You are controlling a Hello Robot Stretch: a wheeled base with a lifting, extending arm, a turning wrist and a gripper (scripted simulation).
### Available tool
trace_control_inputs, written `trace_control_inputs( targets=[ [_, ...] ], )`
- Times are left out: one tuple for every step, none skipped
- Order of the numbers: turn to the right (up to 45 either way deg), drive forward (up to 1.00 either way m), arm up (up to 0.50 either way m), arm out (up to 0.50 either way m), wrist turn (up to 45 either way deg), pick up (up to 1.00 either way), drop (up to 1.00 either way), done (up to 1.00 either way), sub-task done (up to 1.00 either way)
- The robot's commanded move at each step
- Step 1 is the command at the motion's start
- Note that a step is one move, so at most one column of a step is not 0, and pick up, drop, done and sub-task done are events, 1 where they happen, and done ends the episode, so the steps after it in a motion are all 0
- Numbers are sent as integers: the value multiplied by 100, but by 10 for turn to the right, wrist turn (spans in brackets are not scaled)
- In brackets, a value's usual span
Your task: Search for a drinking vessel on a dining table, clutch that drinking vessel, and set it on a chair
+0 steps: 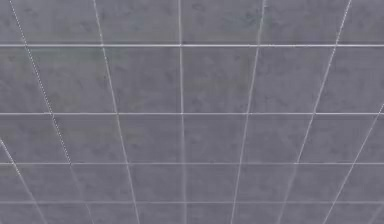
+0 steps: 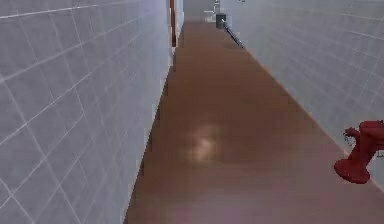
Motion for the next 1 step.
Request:
trace_control_inputs(
  targets=[
    [450, 0, 0, 0, 0, 0, 0, 0, 0]
  ],
)
